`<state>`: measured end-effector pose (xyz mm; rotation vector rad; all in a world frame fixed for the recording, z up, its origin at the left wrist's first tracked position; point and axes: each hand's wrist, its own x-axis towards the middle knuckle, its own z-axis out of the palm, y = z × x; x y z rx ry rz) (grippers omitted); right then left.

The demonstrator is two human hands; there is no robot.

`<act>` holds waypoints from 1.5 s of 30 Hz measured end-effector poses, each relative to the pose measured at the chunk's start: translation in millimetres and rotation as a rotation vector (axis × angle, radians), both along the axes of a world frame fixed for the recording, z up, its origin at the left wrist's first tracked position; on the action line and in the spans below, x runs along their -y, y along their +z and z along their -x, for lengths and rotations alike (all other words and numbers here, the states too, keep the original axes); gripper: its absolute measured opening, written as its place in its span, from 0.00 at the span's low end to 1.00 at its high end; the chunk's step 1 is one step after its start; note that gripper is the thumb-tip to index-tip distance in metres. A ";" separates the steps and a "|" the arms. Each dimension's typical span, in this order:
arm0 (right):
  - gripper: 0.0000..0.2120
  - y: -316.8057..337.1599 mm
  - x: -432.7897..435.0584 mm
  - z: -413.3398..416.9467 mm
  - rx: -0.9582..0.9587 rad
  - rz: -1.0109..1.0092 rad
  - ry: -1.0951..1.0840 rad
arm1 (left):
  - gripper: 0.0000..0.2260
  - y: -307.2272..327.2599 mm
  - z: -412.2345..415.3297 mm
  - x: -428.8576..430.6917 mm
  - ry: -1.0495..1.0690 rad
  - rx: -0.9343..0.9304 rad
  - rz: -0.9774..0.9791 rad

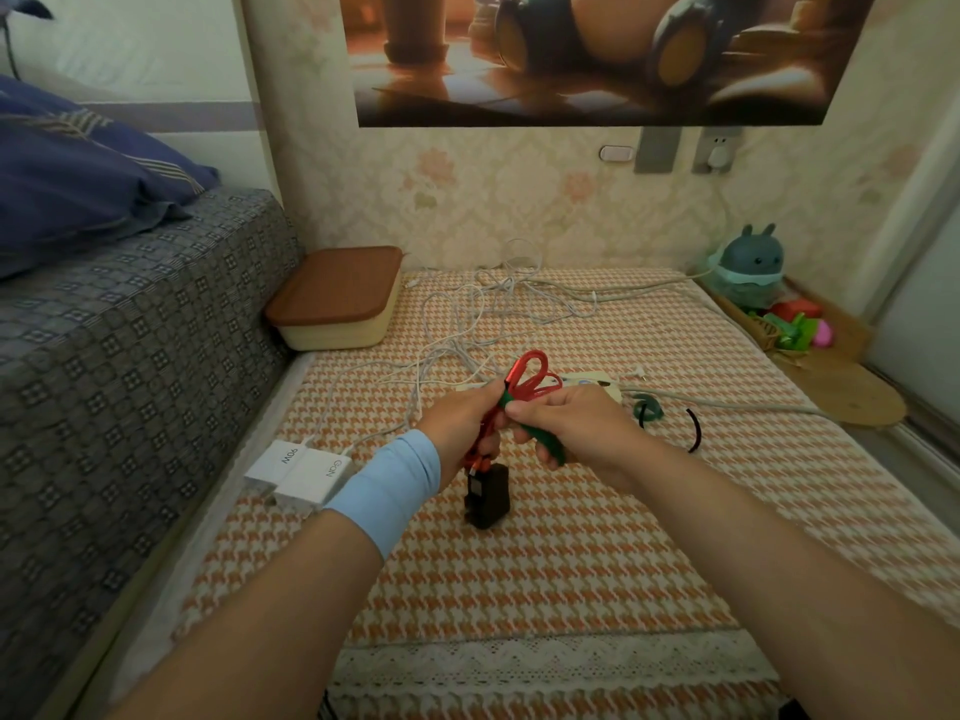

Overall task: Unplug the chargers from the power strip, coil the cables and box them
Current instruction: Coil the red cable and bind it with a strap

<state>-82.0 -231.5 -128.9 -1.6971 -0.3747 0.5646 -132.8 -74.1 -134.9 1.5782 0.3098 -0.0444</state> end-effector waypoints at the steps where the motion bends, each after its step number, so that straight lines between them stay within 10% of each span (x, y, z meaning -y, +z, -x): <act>1: 0.08 -0.1 1.7 -2.1 -0.020 0.016 0.042 | 0.18 -0.4 -0.8 0.1 0.005 -0.007 -0.009; 13: 0.04 1.3 20.9 -16.4 0.198 0.332 0.115 | 0.13 8.6 2.6 -5.3 -0.158 0.069 0.097; 25: 0.09 16.8 30.6 -26.7 -0.052 0.059 0.139 | 0.11 10.9 13.7 0.3 -0.364 0.120 -0.618; 45: 0.05 13.7 7.4 -4.8 0.624 0.318 -0.274 | 0.10 2.1 2.4 30.7 -0.023 0.058 -0.571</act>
